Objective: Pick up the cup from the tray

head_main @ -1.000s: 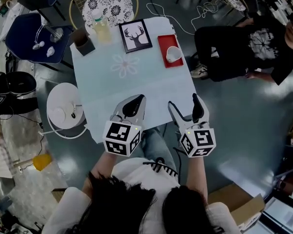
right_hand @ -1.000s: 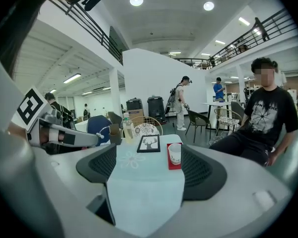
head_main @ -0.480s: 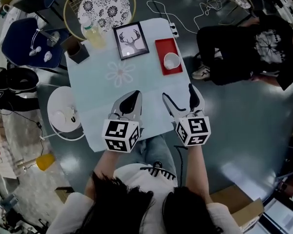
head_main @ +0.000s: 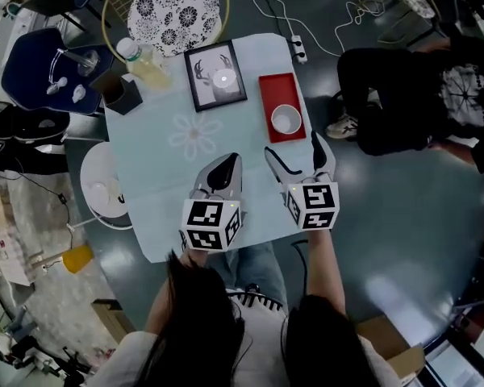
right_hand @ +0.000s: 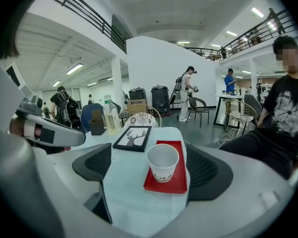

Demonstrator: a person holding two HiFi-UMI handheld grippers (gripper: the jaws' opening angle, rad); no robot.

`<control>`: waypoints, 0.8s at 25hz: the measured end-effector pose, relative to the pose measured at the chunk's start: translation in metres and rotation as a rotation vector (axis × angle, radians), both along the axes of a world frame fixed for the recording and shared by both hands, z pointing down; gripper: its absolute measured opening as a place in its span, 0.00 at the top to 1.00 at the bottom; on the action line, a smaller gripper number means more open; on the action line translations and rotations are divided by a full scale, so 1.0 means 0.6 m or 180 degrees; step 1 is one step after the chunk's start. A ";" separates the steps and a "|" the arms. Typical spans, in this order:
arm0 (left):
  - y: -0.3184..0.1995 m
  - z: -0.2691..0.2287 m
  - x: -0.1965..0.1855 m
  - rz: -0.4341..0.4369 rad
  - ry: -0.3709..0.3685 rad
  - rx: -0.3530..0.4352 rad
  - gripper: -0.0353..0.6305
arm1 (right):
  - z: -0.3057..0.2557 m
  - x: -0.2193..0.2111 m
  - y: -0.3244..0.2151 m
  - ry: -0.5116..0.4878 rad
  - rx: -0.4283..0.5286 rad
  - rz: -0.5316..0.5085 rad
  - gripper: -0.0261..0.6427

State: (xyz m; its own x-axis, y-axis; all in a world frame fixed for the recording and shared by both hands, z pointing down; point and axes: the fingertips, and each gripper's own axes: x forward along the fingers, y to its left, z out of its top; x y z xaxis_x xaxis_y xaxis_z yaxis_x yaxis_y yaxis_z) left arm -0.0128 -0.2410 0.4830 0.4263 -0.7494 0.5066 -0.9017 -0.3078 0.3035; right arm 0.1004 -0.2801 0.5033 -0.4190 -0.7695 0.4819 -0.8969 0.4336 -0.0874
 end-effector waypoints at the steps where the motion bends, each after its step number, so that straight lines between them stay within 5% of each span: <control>1: -0.007 0.009 0.002 -0.0034 0.0010 -0.0030 0.95 | 0.010 0.000 -0.010 0.0005 -0.0010 0.0002 0.25; 20: -0.063 0.119 -0.012 -0.0555 -0.0076 -0.0462 0.95 | 0.122 -0.015 -0.094 -0.0006 -0.0285 -0.0088 0.25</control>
State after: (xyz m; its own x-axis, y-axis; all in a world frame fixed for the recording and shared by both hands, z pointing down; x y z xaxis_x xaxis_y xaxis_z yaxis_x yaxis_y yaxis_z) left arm -0.0202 -0.2789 0.5546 0.2835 -0.7292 0.6228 -0.9449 -0.1014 0.3113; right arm 0.0912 -0.3365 0.5767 -0.4405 -0.7115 0.5474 -0.8844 0.4485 -0.1287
